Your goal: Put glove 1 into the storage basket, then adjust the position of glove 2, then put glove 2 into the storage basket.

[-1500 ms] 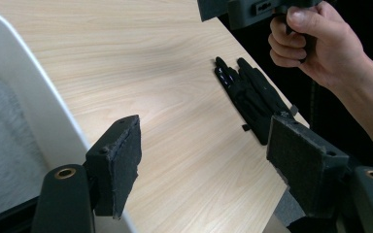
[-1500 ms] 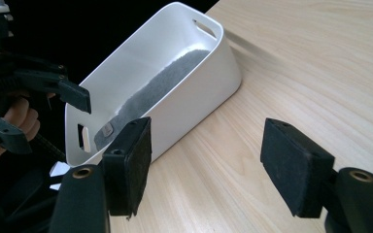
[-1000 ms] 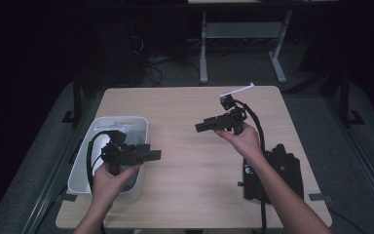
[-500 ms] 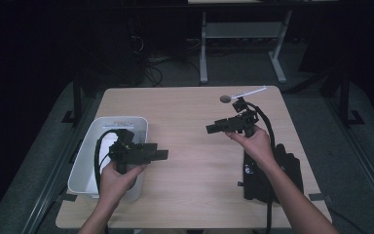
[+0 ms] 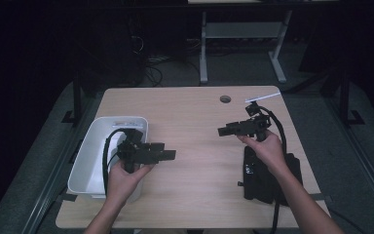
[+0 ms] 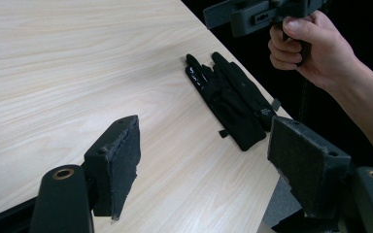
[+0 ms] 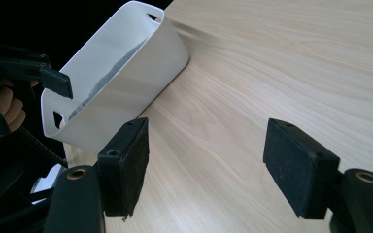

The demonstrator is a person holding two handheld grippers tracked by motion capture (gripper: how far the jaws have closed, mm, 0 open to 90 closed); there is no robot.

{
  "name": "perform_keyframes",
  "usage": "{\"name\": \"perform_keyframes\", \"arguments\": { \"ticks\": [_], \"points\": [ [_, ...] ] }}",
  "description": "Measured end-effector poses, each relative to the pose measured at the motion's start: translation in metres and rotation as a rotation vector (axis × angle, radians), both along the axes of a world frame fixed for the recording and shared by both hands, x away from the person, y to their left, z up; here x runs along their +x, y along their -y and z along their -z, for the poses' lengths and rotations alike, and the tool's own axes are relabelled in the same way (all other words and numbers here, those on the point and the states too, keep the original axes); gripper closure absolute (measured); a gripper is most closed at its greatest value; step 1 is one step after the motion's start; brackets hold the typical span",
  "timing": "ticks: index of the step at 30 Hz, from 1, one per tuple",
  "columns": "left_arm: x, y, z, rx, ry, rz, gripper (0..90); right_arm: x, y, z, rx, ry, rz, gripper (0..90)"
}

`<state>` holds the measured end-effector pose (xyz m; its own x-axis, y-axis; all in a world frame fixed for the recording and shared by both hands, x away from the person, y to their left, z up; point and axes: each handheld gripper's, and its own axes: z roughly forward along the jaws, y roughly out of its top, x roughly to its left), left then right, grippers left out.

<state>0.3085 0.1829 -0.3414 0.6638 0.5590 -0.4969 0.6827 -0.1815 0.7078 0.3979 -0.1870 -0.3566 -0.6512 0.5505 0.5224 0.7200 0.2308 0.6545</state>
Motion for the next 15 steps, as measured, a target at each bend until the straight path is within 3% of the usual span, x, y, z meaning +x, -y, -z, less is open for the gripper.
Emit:
{"name": "perform_keyframes", "arguments": {
  "ticks": [15],
  "points": [
    [0.004,0.025,0.004,0.011,-0.001,0.05,26.7,-0.014,0.042,0.007,-0.007,-0.009,0.068,31.7]
  ]
}}
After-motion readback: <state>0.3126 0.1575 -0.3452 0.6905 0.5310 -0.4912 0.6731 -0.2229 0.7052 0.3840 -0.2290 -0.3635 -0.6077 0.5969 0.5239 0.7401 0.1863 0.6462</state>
